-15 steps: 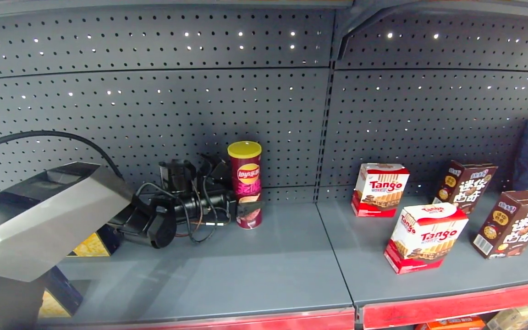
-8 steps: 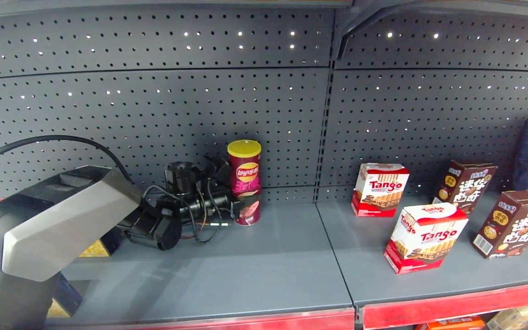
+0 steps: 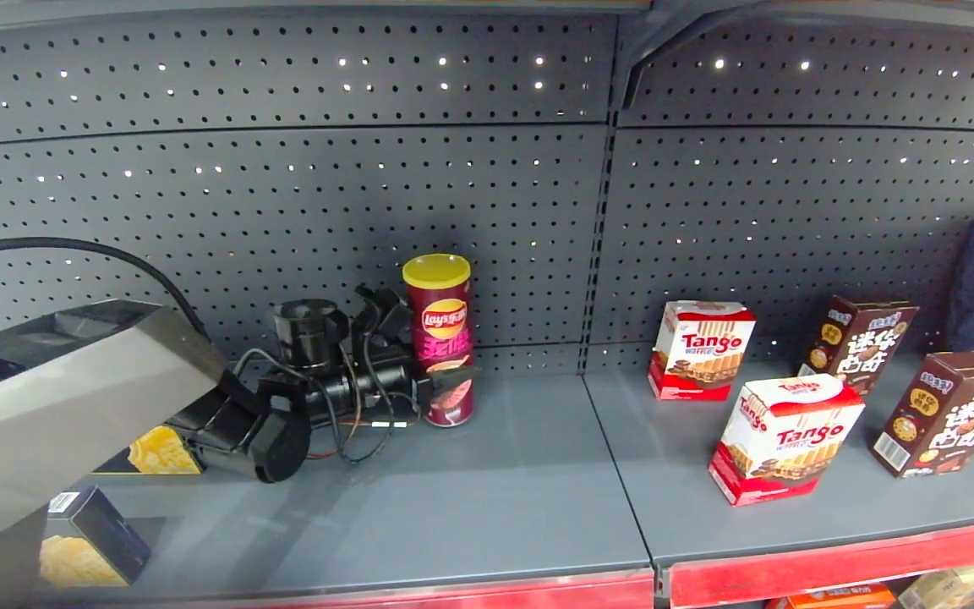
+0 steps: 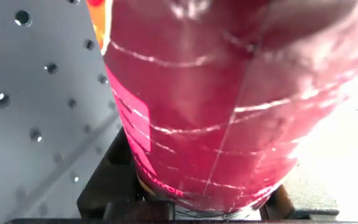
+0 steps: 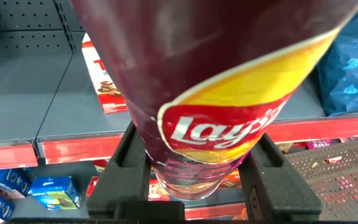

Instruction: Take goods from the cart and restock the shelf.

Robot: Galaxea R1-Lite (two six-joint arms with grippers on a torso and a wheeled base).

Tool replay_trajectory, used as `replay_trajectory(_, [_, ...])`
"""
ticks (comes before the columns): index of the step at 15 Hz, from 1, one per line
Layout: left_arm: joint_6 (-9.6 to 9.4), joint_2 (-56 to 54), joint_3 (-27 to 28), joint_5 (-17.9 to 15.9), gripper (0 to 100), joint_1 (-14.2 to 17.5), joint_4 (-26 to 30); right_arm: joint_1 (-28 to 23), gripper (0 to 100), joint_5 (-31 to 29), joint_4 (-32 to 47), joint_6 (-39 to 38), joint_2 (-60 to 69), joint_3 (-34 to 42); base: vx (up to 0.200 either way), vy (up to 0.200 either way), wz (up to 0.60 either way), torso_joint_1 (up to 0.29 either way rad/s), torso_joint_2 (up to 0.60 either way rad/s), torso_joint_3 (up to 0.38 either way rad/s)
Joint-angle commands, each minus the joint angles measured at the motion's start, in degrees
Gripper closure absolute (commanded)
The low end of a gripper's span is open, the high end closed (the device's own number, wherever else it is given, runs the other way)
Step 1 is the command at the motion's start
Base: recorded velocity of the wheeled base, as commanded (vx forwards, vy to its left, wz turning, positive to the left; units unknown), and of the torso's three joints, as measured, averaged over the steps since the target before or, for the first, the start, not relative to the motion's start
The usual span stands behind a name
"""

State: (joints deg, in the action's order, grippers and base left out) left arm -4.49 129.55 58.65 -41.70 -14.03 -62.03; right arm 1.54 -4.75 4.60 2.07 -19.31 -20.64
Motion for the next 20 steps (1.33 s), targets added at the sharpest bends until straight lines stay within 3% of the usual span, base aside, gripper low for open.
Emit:
replay_trajectory(1, [1.15, -6.9, -8.6, 0.0, 100, 0.1, -4.8, 0.0, 100, 0.0, 0.0, 0.0, 0.0, 0.1, 0.0, 0.0, 0.0, 0.0, 0.0, 0.0])
replay_trajectory(2, [2.9, -8.9, -13.5, 0.1, 100, -0.1, -8.8, 0.0, 100, 0.0, 0.0, 0.0, -0.1, 0.1, 0.0, 0.0, 0.0, 0.0, 0.0, 0.0])
replay_trajectory(3, [3.34, -9.7, -15.9, 0.2, 100, -0.6, -11.0, 0.0, 100, 0.1, 0.0, 0.0, -0.1, 0.0, 0.0, 0.0, 0.0, 0.0, 0.0, 0.0])
replay_trajectory(4, [3.34, -9.7, -15.9, 0.2, 100, -0.6, -11.0, 0.0, 100, 0.1, 0.0, 0.0, -0.1, 0.0, 0.0, 0.0, 0.0, 0.0, 0.0, 0.0])
replay_trajectory(5, [3.7, -11.8, -22.5, 0.4, 100, -0.9, -16.9, 0.1, 100, 0.1, 0.0, 0.0, -0.1, -0.3, 0.0, 0.0, 0.0, 0.0, 0.0, 0.0])
replay_trajectory(8, [3.7, -13.3, -26.3, 0.4, 100, -1.3, -18.7, 0.1, 100, 0.1, 0.1, 0.0, -0.2, -0.3, 0.0, 0.0, 0.0, 0.0, 0.0, 0.0])
replay_trajectory(9, [3.61, -14.8, -31.3, 0.4, 100, -2.5, -21.6, 0.1, 100, 0.1, 0.0, 0.0, -0.4, -0.3, 0.0, 0.0, 0.0, 0.0, 0.0, 0.0])
replay_trajectory(11, [3.7, -16.0, -35.1, 0.5, 100, -3.5, -24.1, 0.1, 100, 0.1, 0.0, 0.0, -0.4, -0.5, 0.0, 0.0, 0.0, 0.0, 0.0, 0.0])
replay_trajectory(20, [3.7, -17.9, -40.3, 1.3, 100, -4.3, -24.5, 0.1, 100, 0.0, 0.0, 0.0, -0.2, 0.0, 0.0, 0.0, 0.0, 0.0, 0.0, 0.0])
